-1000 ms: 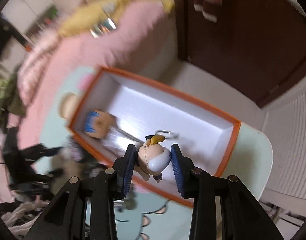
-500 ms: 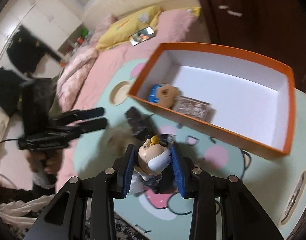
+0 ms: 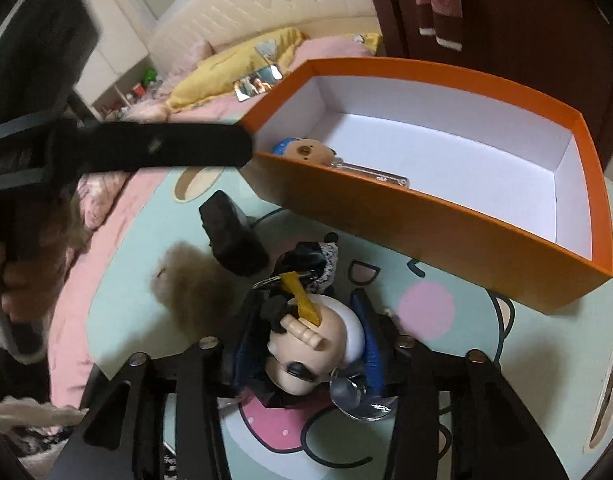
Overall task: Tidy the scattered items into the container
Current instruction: 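Set the doll keychain on the table with the right tool, then grasp the brown card box in the box with the left tool, lift out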
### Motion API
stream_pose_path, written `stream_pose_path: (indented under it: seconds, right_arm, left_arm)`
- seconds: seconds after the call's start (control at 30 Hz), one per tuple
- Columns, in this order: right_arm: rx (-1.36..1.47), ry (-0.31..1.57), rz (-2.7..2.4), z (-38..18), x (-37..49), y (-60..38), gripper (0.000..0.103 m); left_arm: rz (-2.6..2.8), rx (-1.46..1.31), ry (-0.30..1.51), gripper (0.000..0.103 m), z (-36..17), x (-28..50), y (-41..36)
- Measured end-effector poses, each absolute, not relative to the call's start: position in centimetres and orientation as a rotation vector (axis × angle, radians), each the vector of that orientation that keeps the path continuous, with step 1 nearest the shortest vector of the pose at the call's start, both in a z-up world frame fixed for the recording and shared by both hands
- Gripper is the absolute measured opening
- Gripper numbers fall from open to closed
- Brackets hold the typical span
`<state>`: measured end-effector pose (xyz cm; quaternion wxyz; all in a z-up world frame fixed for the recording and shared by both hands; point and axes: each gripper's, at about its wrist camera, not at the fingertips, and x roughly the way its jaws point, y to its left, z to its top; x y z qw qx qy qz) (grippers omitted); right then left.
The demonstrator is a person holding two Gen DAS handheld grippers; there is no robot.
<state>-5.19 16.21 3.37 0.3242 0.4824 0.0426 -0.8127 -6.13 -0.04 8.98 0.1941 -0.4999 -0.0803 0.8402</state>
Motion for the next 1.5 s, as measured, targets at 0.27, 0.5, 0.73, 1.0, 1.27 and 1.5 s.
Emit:
stream_pose_path:
  seconds: [0.27,0.5,0.73,1.0,1.27,1.5]
  right_arm:
    - [0.992,0.023,-2.288,6.0,-2.9,19.3,0.076]
    - [1.008,-0.133,-2.306,5.8,-3.2,21.6,0.076]
    - [1.001,-0.224,-2.294,6.7,-2.9,23.0,0.076]
    - [0.993,-0.292,-2.289,6.6,-2.8,24.7,0.075]
    - [0.996,-0.33,-2.284,6.5,-2.6,25.5,0.076]
    - [0.994,-0.348,-2.282,6.5,-2.3,25.9,0.076]
  left_arm:
    - [2.406,-1.32,-0.141,0.063,12.0,-8.7,0.4]
    - [2.203,-1.557,0.035,0.062,9.0,-12.8,5.1]
    - [1.987,-1.9,0.07,0.04,4.3,-16.7,7.7]
    - [2.069,-1.969,0.201,0.051,3.9,-17.4,8.9]
    - [2.041,-2.03,0.227,0.064,1.9,-17.3,9.6]
    - [2.065,-1.955,0.239,0.059,2.1,-17.0,9.9]
